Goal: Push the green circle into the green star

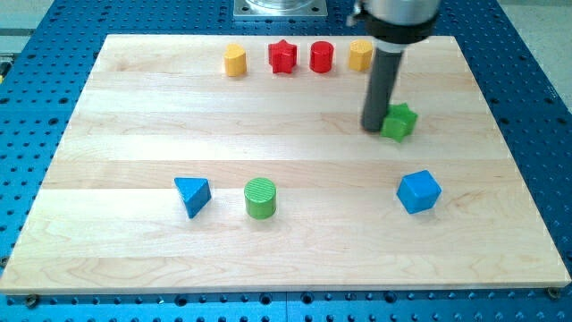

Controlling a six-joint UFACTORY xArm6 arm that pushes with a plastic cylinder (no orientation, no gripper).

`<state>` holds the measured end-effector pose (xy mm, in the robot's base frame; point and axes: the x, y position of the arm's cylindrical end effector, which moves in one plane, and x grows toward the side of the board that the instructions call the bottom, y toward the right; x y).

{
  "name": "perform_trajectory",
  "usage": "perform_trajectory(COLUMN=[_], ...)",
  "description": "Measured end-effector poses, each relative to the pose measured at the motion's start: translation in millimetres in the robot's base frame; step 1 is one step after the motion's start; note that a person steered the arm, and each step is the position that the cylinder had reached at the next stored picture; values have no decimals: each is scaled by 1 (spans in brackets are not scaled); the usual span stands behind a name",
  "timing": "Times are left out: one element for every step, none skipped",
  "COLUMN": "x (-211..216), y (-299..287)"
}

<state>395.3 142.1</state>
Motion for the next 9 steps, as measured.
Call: perform_trajectory(x=[0, 1, 50, 97, 127, 161, 152, 98, 78], y=[-34, -142, -196, -201, -213, -215, -163, -111, -91])
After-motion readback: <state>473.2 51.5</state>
